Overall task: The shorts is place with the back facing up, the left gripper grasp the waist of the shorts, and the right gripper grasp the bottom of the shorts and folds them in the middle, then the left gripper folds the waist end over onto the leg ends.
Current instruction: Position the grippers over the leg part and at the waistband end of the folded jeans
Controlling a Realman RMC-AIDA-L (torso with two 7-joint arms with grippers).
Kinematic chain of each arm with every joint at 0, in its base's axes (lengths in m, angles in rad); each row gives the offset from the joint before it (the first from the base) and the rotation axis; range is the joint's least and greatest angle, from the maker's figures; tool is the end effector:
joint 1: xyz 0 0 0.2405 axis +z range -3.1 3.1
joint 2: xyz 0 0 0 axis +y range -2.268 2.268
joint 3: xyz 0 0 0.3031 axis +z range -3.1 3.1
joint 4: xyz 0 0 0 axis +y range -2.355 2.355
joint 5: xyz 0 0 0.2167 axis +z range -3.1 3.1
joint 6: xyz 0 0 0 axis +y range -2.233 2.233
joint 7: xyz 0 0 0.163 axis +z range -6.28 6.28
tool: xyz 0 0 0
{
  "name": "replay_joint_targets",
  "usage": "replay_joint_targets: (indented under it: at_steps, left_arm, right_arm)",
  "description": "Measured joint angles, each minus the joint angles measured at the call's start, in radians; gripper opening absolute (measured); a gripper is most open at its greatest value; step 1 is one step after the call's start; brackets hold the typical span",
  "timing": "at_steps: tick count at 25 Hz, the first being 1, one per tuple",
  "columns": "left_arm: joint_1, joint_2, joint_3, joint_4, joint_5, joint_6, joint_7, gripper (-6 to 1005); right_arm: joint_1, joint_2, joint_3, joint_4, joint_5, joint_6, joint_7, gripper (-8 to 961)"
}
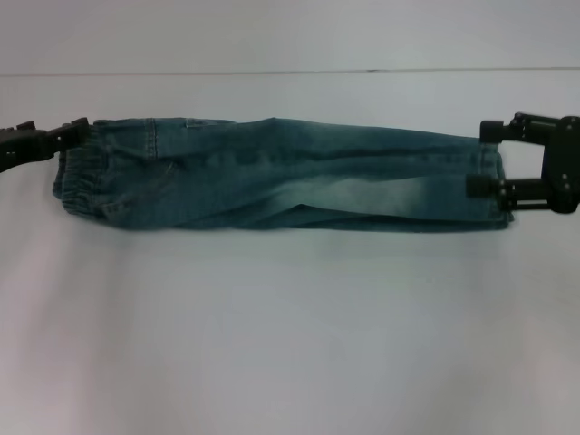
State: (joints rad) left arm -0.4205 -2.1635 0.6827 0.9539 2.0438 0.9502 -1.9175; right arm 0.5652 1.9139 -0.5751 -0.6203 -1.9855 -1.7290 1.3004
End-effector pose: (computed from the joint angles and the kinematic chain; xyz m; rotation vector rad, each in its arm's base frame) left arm -0.3582 0.4119 0.0222 -1.9151 -1.1316 -0.5223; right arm 0.3026 0.3758 0.0441 -2.7192 0.4111 0.7370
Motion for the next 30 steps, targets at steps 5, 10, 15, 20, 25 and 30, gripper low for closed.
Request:
replay_joint_targets:
  at_steps: [5, 10, 15, 20, 25, 30]
  left_arm:
    - [0.002, 0.003, 0.000, -0.020, 0.016, -0.009, 0.049, 929]
    - [-0.014, 0.007, 0.001, -0.024, 0.096, -0.008, 0.039, 928]
    - [-0.048, 0.020, 0.008, -0.030, 0.209, 0.008, -0.035, 927]
    - [-0.087, 0.045, -0.003, -0.074, 0.327, 0.012, -0.113, 927]
    - [-0.098, 0.054, -0.018, -0.087, 0.371, 0.035, -0.172, 928]
    - [-0.132, 0.079, -0.072, -0.086, 0.412, 0.117, -0.294, 927]
  right_arm:
    - [-0.007, 0.009, -0.028, -0.004, -0.012, 0.010, -0.029, 891]
    - [0.000, 0.033, -0.034, -0.006, -0.052, 0.065, -0.033, 890]
    - [0.010, 0.042, -0.039, -0.015, -0.065, 0.091, -0.033, 891]
    - [0.015, 0.049, -0.054, -0.016, -0.066, 0.123, -0.034, 890]
    - [0.023, 0.055, -0.070, -0.016, -0.066, 0.160, -0.036, 890]
    - [0.028, 0.056, -0.072, -0.016, -0.066, 0.165, -0.040, 891]
